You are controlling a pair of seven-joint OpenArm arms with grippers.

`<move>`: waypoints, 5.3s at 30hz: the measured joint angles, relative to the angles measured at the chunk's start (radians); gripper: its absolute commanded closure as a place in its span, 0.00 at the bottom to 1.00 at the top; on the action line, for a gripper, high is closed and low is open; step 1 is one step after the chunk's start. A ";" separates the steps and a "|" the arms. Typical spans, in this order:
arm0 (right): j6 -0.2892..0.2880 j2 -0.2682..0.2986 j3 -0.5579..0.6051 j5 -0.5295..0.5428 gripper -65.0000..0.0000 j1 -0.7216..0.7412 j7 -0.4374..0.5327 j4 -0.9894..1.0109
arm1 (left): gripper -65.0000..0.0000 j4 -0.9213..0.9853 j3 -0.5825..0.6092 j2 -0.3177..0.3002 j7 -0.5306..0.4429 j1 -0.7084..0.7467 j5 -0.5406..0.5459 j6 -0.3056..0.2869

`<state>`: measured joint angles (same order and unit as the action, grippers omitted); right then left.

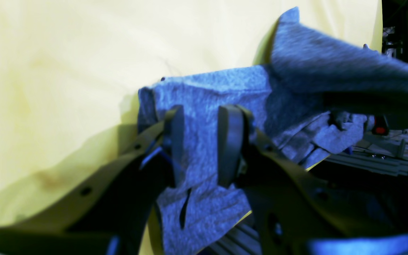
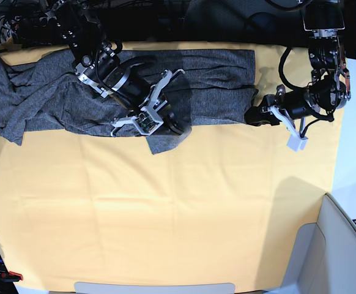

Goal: Fold the T-shirt properly

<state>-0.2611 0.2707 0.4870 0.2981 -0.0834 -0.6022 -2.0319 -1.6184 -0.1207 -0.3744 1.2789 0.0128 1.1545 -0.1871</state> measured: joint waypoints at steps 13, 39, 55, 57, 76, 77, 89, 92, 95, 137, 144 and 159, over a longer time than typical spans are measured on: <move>0.000 0.000 0.206 -0.016 1.00 0.000 -0.005 0.017 | 0.75 0.000 -0.064 0.001 -0.004 -0.013 0.001 0.000; -0.002 -0.071 0.243 -0.164 0.75 0.020 -0.006 0.126 | 0.75 0.000 -0.064 0.000 0.000 -0.013 0.001 0.000; 0.012 -0.358 -0.300 0.039 0.37 0.235 -0.218 0.452 | 0.75 0.001 -0.064 0.000 0.000 -0.002 0.000 -0.002; 0.017 -0.355 -0.306 0.040 0.37 0.248 -0.225 0.483 | 0.75 0.000 -0.064 0.000 0.001 -0.002 0.000 0.001; 0.153 -0.360 -0.299 0.050 0.37 0.225 -0.307 0.547 | 0.75 0.000 -0.063 0.000 0.000 -0.007 0.001 0.000; 0.153 -0.360 -0.299 0.050 0.37 0.225 -0.306 0.560 | 0.75 0.000 -0.063 0.000 0.000 -0.007 0.000 0.000; 0.153 -0.364 -0.169 0.056 0.37 0.231 -0.296 0.586 | 0.75 0.000 -0.062 0.000 0.000 -0.007 0.000 0.000; 0.153 -0.364 -0.156 0.057 0.37 0.230 -0.296 0.586 | 0.75 0.000 -0.062 0.000 0.000 -0.007 0.000 0.000; 0.153 -0.362 -0.156 0.056 0.40 0.231 -0.296 0.586 | 0.75 0.000 -0.062 0.000 0.000 -0.007 0.000 0.000; 0.146 -0.227 0.259 0.061 1.00 0.183 -0.315 0.255 | 0.79 0.000 -0.064 0.000 -0.003 -0.005 0.000 0.000; 0.149 -0.227 0.259 0.114 1.00 0.183 -0.314 0.256 | 0.79 0.000 -0.064 0.000 -0.003 -0.005 0.000 0.000; 0.153 -0.224 0.279 0.177 1.00 0.192 -0.314 0.257 | 0.79 0.000 -0.065 0.000 -0.003 -0.005 0.000 0.000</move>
<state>-0.1078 0.0463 0.7662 0.4751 0.1089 -0.9165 -1.7752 -1.6180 -0.1856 -0.3744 1.2755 0.0082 1.1549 -0.1871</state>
